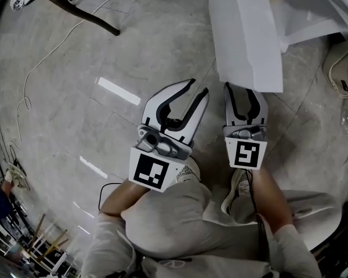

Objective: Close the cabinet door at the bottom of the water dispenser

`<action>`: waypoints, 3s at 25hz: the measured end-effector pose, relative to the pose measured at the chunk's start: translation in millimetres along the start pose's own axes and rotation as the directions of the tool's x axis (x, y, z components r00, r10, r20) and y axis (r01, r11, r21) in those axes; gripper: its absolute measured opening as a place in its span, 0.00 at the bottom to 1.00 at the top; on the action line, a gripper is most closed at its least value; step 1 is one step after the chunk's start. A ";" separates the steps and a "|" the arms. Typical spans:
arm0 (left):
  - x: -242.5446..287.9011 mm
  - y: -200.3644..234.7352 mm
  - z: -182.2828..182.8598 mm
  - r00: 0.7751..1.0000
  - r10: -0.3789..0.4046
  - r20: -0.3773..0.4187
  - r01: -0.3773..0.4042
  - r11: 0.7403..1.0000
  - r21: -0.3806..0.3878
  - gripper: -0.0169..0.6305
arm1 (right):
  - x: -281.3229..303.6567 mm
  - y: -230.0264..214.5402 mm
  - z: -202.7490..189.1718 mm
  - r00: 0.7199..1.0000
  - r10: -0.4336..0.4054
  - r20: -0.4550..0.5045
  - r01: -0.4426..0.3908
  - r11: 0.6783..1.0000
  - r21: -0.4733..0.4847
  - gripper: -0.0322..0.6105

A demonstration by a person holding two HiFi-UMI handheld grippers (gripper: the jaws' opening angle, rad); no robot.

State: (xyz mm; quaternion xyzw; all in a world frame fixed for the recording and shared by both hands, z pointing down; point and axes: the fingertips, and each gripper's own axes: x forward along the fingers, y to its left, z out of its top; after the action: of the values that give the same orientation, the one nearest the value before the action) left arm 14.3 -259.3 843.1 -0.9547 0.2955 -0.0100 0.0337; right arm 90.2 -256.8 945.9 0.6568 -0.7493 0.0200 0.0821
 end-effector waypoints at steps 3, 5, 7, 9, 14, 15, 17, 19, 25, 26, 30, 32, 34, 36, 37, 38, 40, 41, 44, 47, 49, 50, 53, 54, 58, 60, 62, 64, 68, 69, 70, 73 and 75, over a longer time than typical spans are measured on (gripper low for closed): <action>9.8 -9.0 -4.1 0.999 -0.037 -0.014 0.037 0.999 0.000 0.17 | -6.7 -14.6 -2.0 0.999 -0.037 -0.001 0.037 0.999 0.005 0.32; 17.9 -14.6 -4.1 0.998 -0.068 -0.013 0.068 0.998 0.008 0.17 | -8.2 -23.4 -2.1 0.998 -0.064 0.003 0.064 0.998 0.008 0.32; 27.7 -20.3 -3.3 0.995 -0.102 -0.008 0.102 0.995 0.018 0.17 | -9.1 -33.9 -2.9 0.996 -0.093 0.004 0.093 0.996 0.012 0.32; 37.2 -25.9 -3.5 0.992 -0.128 -0.007 0.128 0.992 0.018 0.17 | -10.1 -46.3 -6.4 0.993 -0.119 -0.004 0.119 0.993 0.020 0.33; 52.9 -37.2 -6.4 0.984 -0.177 -0.015 0.177 0.984 0.024 0.17 | -9.7 -80.6 -10.3 0.989 -0.151 0.008 0.150 0.987 0.056 0.33; 54.9 -38.5 -6.8 0.983 -0.183 -0.018 0.183 0.983 0.026 0.17 | -9.7 -86.7 -11.2 0.989 -0.148 0.009 0.148 0.987 0.057 0.33; 58.4 -40.0 -7.6 0.981 -0.192 -0.022 0.193 0.981 0.031 0.17 | -9.0 -98.7 -12.4 0.989 -0.147 0.010 0.146 0.987 0.059 0.33; 61.9 -40.6 -8.0 0.979 -0.200 -0.025 0.201 0.979 0.036 0.17 | -7.3 -109.8 -12.4 0.988 -0.151 0.013 0.150 0.987 0.062 0.33; 79.1 -46.4 -3.4 0.975 -0.223 -0.011 0.223 0.974 0.048 0.16 | -2.4 -134.3 -12.8 0.986 -0.166 -0.001 0.165 0.984 0.069 0.34; 85.8 -48.1 -2.9 0.975 -0.221 -0.010 0.221 0.974 0.049 0.16 | -2.3 -137.7 -13.0 0.985 -0.170 -0.005 0.170 0.983 0.069 0.34; 123.2 -51.0 -8.6 0.982 -0.184 -0.040 0.186 0.981 0.053 0.13 | -1.9 -148.7 -15.0 0.982 -0.187 -0.015 0.188 0.980 0.069 0.35; 142.0 -53.3 -9.5 0.983 -0.176 -0.046 0.179 0.981 0.078 0.11 | -2.1 -149.9 -16.0 0.982 -0.187 -0.012 0.187 0.980 0.072 0.35; 159.0 -57.2 -8.8 0.983 -0.181 -0.040 0.184 0.978 0.100 0.09 | -2.6 -150.1 -15.2 0.983 -0.185 -0.008 0.185 0.980 0.071 0.35; 173.9 -63.7 -8.8 0.979 -0.199 -0.038 0.202 0.972 0.120 0.07 | -2.4 -151.6 -13.2 0.983 -0.184 -0.007 0.184 0.981 0.068 0.35; 179.5 -66.8 -8.4 0.977 -0.209 -0.037 0.212 0.968 0.134 0.07 | -2.0 -152.7 -12.7 0.983 -0.184 -0.006 0.184 0.981 0.068 0.35; 183.0 -69.1 -8.0 0.976 -0.216 -0.037 0.219 0.965 0.147 0.07 | -1.5 -153.7 -12.5 0.983 -0.183 -0.006 0.183 0.981 0.069 0.35; 185.0 -71.7 -8.3 0.975 -0.220 -0.033 0.223 0.963 0.152 0.05 | -1.1 -155.3 -12.5 0.985 -0.174 -0.005 0.174 0.982 0.067 0.35; 185.5 -72.7 -8.9 0.975 -0.221 -0.030 0.223 0.963 0.149 0.05 | -1.4 -156.4 -12.8 0.985 -0.171 -0.004 0.171 0.983 0.065 0.35; 190.6 -75.2 -9.3 0.973 -0.228 -0.020 0.228 0.962 0.147 0.05 | -0.6 -163.2 -13.5 0.985 -0.171 -0.010 0.171 0.983 0.066 0.35; 196.1 -76.5 -9.6 0.973 -0.229 -0.020 0.229 0.963 0.139 0.05 | 1.5 -169.7 -14.0 0.986 -0.165 -0.016 0.166 0.984 0.064 0.35; 199.8 -77.8 -9.7 0.973 -0.230 -0.020 0.231 0.964 0.135 0.05 | 2.2 -174.3 -14.3 0.986 -0.165 -0.015 0.165 0.984 0.063 0.35; 201.9 -78.6 -9.5 0.972 -0.233 -0.019 0.233 0.963 0.137 0.05 | 2.3 -177.0 -14.4 0.986 -0.167 -0.014 0.168 0.984 0.062 0.35; 208.6 -79.8 -9.0 0.971 -0.238 -0.016 0.238 0.961 0.143 0.05 | 3.4 -185.7 -15.0 0.983 -0.182 -0.014 0.182 0.982 0.057 0.35; 211.2 -80.4 -8.4 0.971 -0.240 -0.013 0.239 0.960 0.143 0.05 | 3.9 -188.9 -15.2 0.982 -0.188 -0.015 0.189 0.980 0.056 0.35; 221.1 -83.3 -5.4 0.969 -0.248 -0.007 0.247 0.959 0.141 0.05 | 6.3 -201.0 -14.7 0.974 -0.227 -0.009 0.227 0.971 0.078 0.32; 224.3 -85.4 -3.2 0.967 -0.256 -0.005 0.254 0.956 0.150 0.05 | 8.5 -206.7 -13.4 0.970 -0.244 -0.002 0.243 0.965 0.100 0.31; 225.0 -87.1 -1.2 0.965 -0.263 -0.002 0.260 0.953 0.157 0.05 | 10.8 -212.9 -13.0 0.966 -0.260 0.000 0.258 0.960 0.113 0.30; 223.5 -87.4 -0.7 0.964 -0.265 -0.003 0.262 0.951 0.161 0.05 | 13.9 -219.3 -13.3 0.963 -0.270 -0.002 0.269 0.956 0.115 0.29; 217.4 -86.1 -4.0 0.964 -0.265 -0.015 0.264 0.951 0.163 0.05 | 20.7 -231.0 -13.3 0.959 -0.283 -0.006 0.282 0.952 0.121 0.28; 216.2 -85.8 -4.8 0.964 -0.264 -0.016 0.264 0.951 0.162 0.05 | 22.0 -233.9 -13.4 0.958 -0.286 -0.005 0.284 0.951 0.123 0.28; 215.3 -85.3 -5.4 0.965 -0.263 -0.017 0.262 0.952 0.161 0.05 | 23.3 -236.7 -13.5 0.957 -0.289 -0.004 0.287 0.950 0.125 0.27; 213.5 -82.3 -7.4 0.967 -0.255 -0.017 0.254 0.955 0.154 0.05 | 27.5 -243.2 -13.8 0.954 -0.301 0.002 0.298 0.945 0.138 0.27; 212.5 -80.3 -8.4 0.968 -0.249 -0.019 0.249 0.956 0.154 0.05 | 29.3 -246.2 -14.3 0.950 -0.311 0.004 0.307 0.940 0.150 0.27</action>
State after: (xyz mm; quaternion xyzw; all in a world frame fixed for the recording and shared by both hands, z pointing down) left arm 234.6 -313.7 857.0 -0.9788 0.1711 -0.0366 0.1064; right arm 331.1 -317.2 945.2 0.7707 -0.6345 0.0533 0.0252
